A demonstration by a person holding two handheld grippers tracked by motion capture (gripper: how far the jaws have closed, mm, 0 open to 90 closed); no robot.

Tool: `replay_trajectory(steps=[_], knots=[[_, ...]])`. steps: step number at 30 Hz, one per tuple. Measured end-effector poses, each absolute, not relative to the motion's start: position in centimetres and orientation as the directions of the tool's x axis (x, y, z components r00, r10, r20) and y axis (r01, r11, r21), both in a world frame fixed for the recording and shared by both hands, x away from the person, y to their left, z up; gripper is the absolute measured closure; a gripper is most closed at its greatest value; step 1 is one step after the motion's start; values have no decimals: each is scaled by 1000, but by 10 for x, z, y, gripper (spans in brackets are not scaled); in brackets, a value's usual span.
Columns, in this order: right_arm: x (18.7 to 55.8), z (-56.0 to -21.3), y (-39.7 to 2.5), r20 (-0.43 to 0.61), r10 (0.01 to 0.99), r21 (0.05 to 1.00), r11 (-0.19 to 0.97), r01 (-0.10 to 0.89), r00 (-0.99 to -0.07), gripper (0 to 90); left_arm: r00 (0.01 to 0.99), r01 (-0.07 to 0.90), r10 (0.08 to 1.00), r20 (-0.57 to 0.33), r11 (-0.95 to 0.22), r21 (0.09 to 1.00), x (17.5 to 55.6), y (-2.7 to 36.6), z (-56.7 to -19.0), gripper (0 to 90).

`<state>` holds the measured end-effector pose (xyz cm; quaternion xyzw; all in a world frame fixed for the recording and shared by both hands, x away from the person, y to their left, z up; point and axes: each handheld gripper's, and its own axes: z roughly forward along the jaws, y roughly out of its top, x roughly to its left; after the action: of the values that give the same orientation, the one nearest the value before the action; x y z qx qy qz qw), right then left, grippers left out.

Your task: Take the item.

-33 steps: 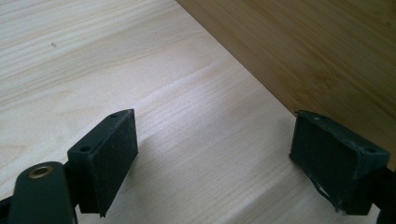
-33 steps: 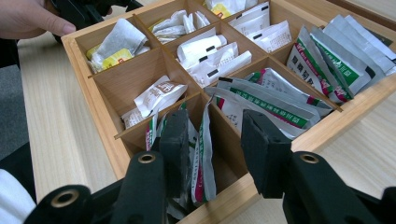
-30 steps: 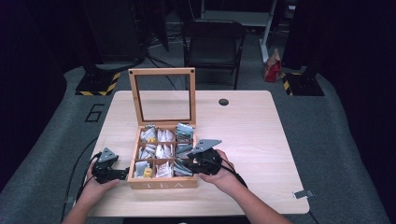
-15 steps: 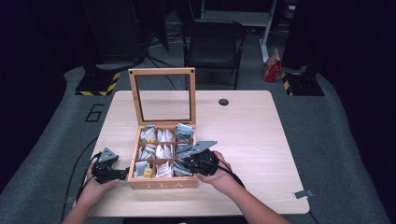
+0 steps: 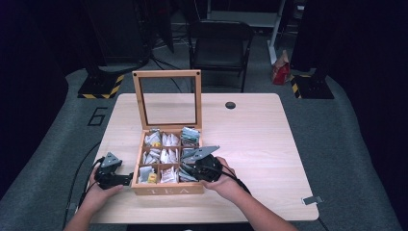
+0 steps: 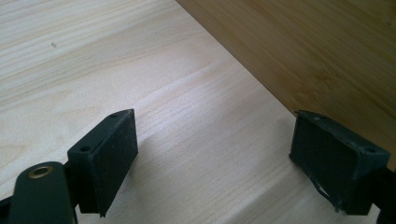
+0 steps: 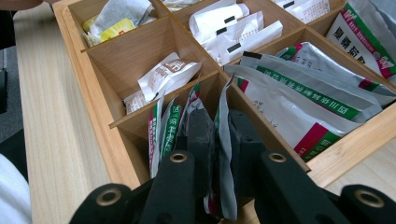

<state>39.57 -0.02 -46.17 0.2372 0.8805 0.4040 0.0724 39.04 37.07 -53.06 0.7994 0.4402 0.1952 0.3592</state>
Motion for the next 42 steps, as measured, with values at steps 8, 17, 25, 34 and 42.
replay_trajectory(steps=[8, 17, 25, 34, 42], knots=[[396, -465, 3, 73, 472, 725, 580, 371, -879, 854, 536, 561, 845, -2, -354, 748, 391, 371, -531, 144], [396, -464, 3, 57, 468, 727, 586, 358, -882, 896, 536, 561, 844, -3, -353, 749, 391, 371, -531, 144], [396, -463, 2, 73, 473, 731, 573, 370, -878, 899, 537, 564, 844, -5, -355, 745, 390, 371, -531, 144], [395, -459, 1, 72, 464, 744, 565, 358, -883, 899, 539, 567, 842, -4, -360, 741, 390, 371, -530, 144], [394, -440, -4, 76, 464, 757, 549, 354, -883, 899, 537, 564, 844, -3, -356, 745, 390, 371, -530, 144]])
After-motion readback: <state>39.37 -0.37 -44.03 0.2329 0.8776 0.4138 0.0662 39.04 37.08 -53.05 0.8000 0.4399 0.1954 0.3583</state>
